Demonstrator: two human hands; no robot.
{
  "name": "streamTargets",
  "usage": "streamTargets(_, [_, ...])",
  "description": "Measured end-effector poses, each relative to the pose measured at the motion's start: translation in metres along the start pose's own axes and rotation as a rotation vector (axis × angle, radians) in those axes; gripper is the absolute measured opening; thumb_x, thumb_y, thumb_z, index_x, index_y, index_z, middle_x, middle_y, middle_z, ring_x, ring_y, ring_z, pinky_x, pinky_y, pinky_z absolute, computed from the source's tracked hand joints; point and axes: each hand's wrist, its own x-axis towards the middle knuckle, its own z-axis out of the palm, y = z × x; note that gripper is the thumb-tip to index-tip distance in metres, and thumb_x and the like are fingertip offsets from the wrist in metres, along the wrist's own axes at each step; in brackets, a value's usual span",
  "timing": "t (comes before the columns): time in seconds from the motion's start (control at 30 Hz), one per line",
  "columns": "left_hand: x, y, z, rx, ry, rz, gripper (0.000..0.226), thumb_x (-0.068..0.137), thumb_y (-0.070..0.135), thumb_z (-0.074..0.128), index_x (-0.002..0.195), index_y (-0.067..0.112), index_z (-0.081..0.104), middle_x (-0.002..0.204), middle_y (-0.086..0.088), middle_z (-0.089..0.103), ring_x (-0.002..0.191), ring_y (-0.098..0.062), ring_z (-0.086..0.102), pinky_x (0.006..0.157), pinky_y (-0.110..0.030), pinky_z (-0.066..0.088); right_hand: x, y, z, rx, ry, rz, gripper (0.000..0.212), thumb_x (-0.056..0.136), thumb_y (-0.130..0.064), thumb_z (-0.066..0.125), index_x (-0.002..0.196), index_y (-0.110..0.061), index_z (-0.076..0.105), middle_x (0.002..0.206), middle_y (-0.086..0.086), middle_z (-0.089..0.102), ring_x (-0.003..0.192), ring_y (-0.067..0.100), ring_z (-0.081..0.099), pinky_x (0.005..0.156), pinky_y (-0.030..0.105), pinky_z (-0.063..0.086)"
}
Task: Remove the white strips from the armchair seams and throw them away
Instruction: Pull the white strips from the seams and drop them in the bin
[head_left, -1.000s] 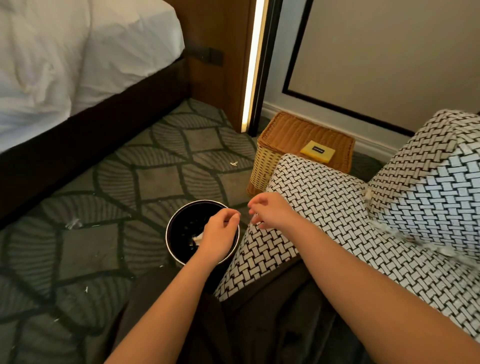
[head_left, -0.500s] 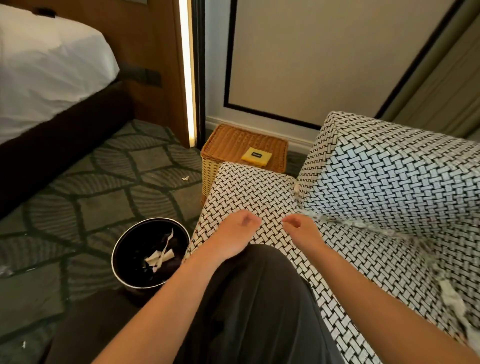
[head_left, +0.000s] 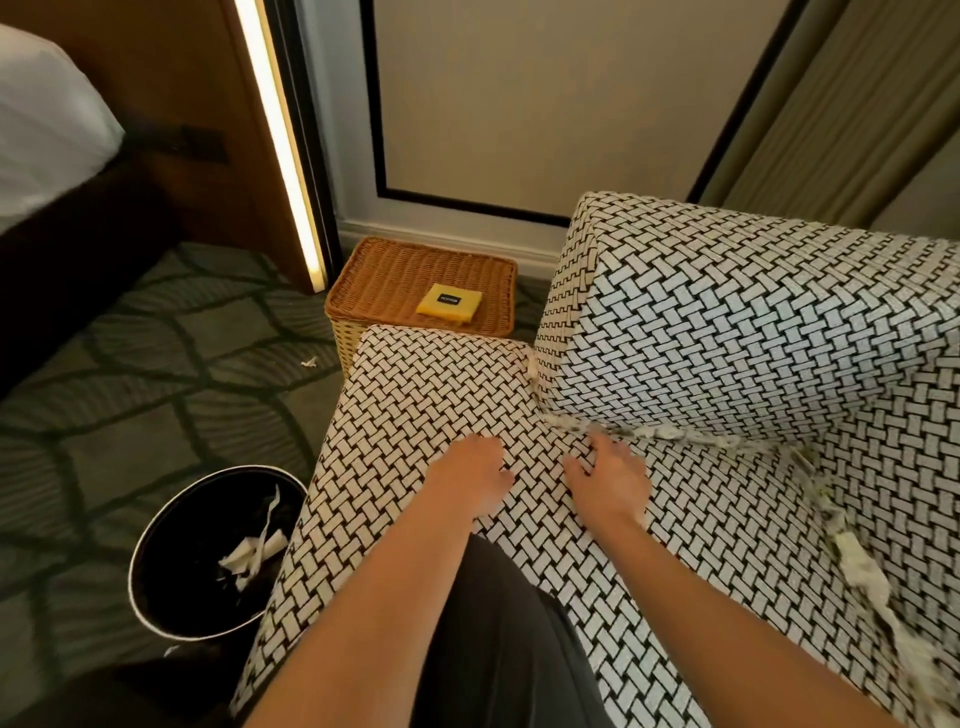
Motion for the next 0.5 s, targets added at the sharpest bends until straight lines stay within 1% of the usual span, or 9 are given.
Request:
streamTargets(0.03, [0.007, -0.003, 0.002, 0.004, -0.022, 0.013, 0.028, 0.095, 0.027, 0.047, 0.118, 0.011, 0.052, 0.121, -0.007, 0.050, 0.108, -0.021, 0.052, 0.094, -0.035, 0.046, 0.004, -0.002, 0.001, -0.021, 0.016, 0.002, 0.061, 0.090, -0.052, 0.045, 0.143, -0.026, 0.029, 0.140, 0.006, 0.042, 0.127, 0.024, 0.038, 0.100, 0.038, 0.039])
streamTargets(0.1, [0.017, -0.010, 0.006, -0.023, -0.025, 0.043, 0.030, 0.094, 0.027, 0.050, 0.121, 0.014, 0.051, 0.125, -0.005, 0.046, 0.117, -0.020, 0.044, 0.100, -0.034, 0.041, 0.013, -0.007, 0.004, -0.049, 0.040, 0.011, 0.058, 0.090, -0.055, 0.041, 0.139, -0.025, 0.034, 0.139, 0.007, 0.041, 0.127, 0.024, 0.037, 0.099, 0.037, 0.036])
streamTargets(0.17, [0.026, -0.017, 0.008, -0.044, -0.020, 0.065, 0.031, 0.092, 0.027, 0.052, 0.121, 0.017, 0.050, 0.123, -0.002, 0.045, 0.118, -0.018, 0.041, 0.101, -0.034, 0.039, 0.021, -0.013, 0.008, -0.073, 0.057, 0.025, 0.058, 0.089, -0.058, 0.039, 0.134, -0.023, 0.041, 0.137, 0.008, 0.044, 0.127, 0.026, 0.037, 0.099, 0.039, 0.035])
streamTargets(0.23, [0.039, -0.020, 0.011, -0.027, -0.016, 0.069, 0.024, 0.091, 0.027, 0.053, 0.113, 0.018, 0.050, 0.115, 0.000, 0.048, 0.111, -0.017, 0.044, 0.098, -0.034, 0.041, 0.030, -0.018, 0.011, -0.066, 0.066, 0.058, 0.058, 0.087, -0.060, 0.041, 0.129, -0.021, 0.047, 0.134, 0.007, 0.047, 0.125, 0.026, 0.039, 0.096, 0.038, 0.036])
streamTargets(0.33, [0.056, -0.017, 0.011, -0.009, -0.013, 0.034, 0.013, 0.092, 0.025, 0.052, 0.101, 0.016, 0.052, 0.102, -0.001, 0.055, 0.089, -0.015, 0.051, 0.090, -0.034, 0.048, 0.035, -0.020, 0.013, -0.051, 0.072, 0.083, 0.055, 0.086, -0.060, 0.045, 0.125, -0.022, 0.052, 0.131, 0.006, 0.050, 0.123, 0.026, 0.041, 0.094, 0.038, 0.036])
streamTargets(0.37, [0.063, -0.014, 0.010, 0.019, -0.020, 0.020, 0.013, 0.093, 0.025, 0.050, 0.101, 0.015, 0.051, 0.101, -0.002, 0.056, 0.088, -0.016, 0.053, 0.090, -0.036, 0.049, 0.036, -0.021, 0.012, -0.047, 0.066, 0.095, 0.054, 0.086, -0.059, 0.046, 0.124, -0.022, 0.053, 0.131, 0.005, 0.050, 0.122, 0.026, 0.041, 0.094, 0.038, 0.035])
streamTargets(0.43, [0.076, -0.006, 0.009, 0.090, -0.036, -0.018, 0.019, 0.094, 0.026, 0.046, 0.108, 0.013, 0.049, 0.106, -0.005, 0.058, 0.098, -0.021, 0.056, 0.094, -0.042, 0.047, 0.037, -0.023, 0.012, -0.019, 0.054, 0.123, 0.051, 0.086, -0.057, 0.047, 0.122, -0.022, 0.055, 0.129, 0.005, 0.050, 0.122, 0.026, 0.040, 0.095, 0.038, 0.034])
streamTargets(0.5, [0.089, 0.004, 0.008, 0.117, -0.031, -0.033, 0.025, 0.095, 0.029, 0.044, 0.114, 0.012, 0.046, 0.109, -0.007, 0.058, 0.105, -0.025, 0.054, 0.096, -0.046, 0.044, 0.041, -0.026, 0.012, 0.018, 0.051, 0.148, 0.047, 0.087, -0.053, 0.047, 0.118, -0.020, 0.057, 0.126, 0.005, 0.052, 0.120, 0.025, 0.040, 0.095, 0.038, 0.032])
